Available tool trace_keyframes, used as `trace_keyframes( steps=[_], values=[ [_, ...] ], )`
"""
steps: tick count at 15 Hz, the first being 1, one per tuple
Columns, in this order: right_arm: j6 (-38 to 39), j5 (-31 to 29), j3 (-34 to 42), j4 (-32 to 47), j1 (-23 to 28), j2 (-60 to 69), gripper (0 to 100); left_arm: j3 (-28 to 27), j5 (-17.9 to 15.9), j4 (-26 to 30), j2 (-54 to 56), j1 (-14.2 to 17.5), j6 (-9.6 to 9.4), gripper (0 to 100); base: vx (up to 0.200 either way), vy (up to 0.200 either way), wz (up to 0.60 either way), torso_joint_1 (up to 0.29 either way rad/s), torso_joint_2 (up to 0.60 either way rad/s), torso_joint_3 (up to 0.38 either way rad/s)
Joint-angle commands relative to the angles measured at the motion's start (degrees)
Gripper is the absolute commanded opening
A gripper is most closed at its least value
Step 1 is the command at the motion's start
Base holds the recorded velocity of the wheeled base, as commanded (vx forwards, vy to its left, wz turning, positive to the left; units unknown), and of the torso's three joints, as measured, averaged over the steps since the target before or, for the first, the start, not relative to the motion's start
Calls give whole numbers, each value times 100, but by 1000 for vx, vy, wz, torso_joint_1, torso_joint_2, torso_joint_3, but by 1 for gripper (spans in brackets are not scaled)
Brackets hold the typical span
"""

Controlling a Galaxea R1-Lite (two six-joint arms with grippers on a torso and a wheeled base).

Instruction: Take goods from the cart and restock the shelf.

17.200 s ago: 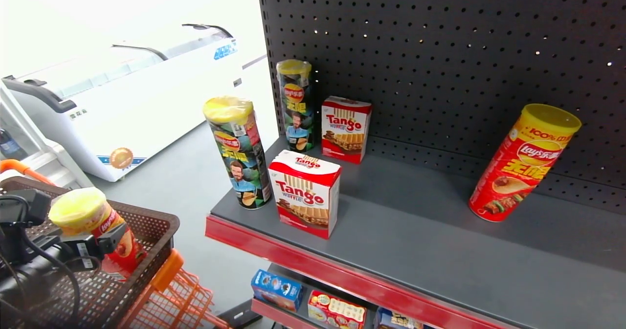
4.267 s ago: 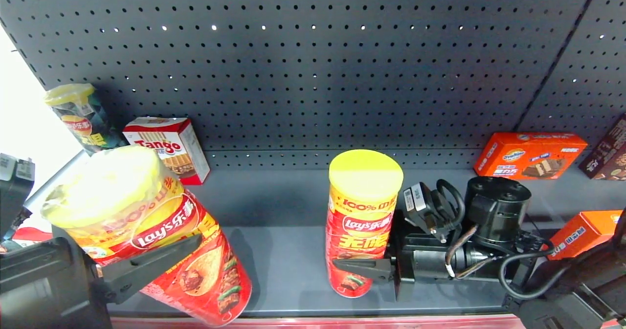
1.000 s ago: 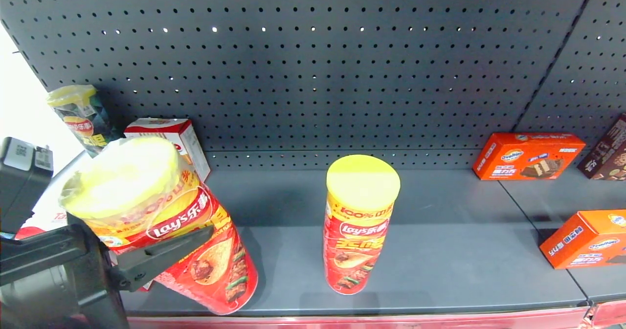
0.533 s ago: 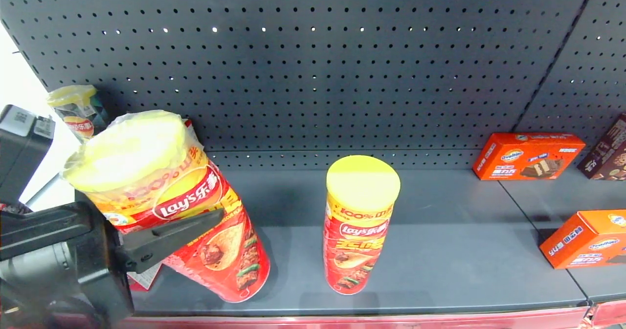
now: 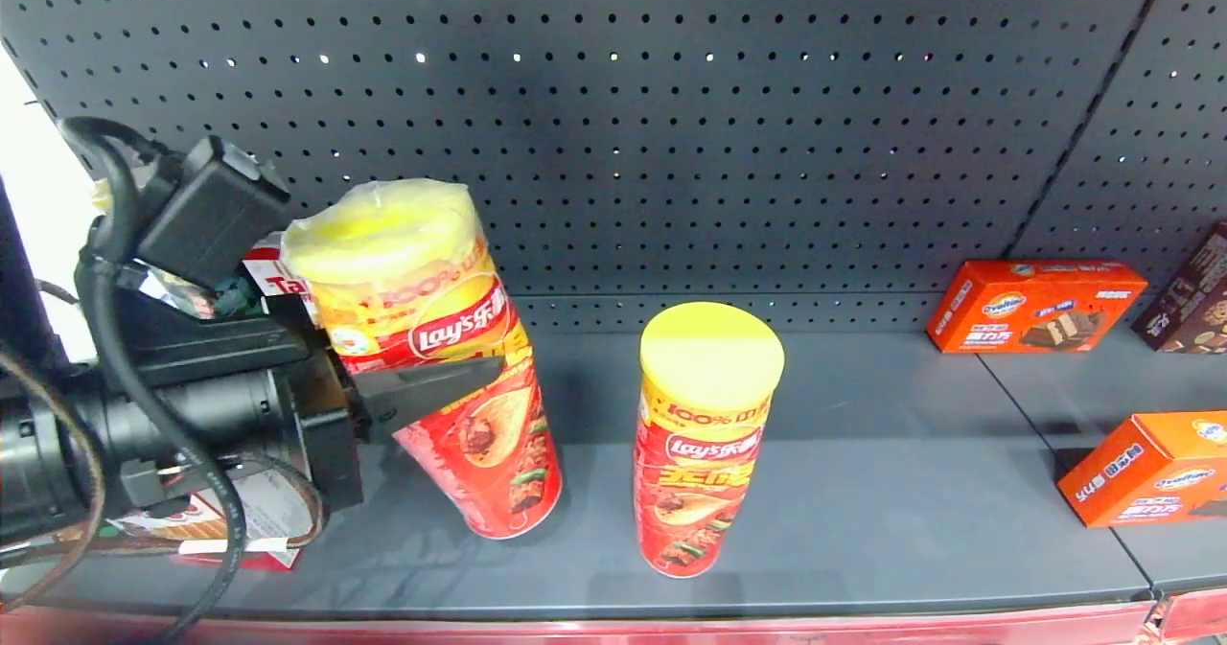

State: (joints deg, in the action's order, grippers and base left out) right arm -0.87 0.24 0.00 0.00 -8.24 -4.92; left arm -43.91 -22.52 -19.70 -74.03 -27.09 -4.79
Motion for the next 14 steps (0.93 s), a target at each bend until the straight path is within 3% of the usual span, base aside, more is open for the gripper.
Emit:
trace_keyframes(
  steps=[1,2,3,5,8,14],
  values=[
    [-1,2,0,0,-2,-35,100,-742,-157,370,-832,46,-356,0,0,0,0,0,0,0],
    [-1,2,0,0,-2,-35,100,-786,-183,379,-858,63,-400,0,0,0,0,0,0,0],
    [-1,2,0,0,-2,-35,100,-1146,-455,449,-1377,230,-892,0,0,0,0,0,0,0],
    [-1,2,0,0,-2,-35,100,-1691,-605,406,-1957,248,-1252,0,0,0,0,0,0,0],
    [-1,2,0,0,-2,-35,100,-2623,-605,397,-2704,248,-1516,0,0,0,0,0,0,0],
    [-1,2,0,0,-2,-35,100,-3414,-605,353,-3398,177,-1613,0,0,0,0,0,0,0]
  ],
)
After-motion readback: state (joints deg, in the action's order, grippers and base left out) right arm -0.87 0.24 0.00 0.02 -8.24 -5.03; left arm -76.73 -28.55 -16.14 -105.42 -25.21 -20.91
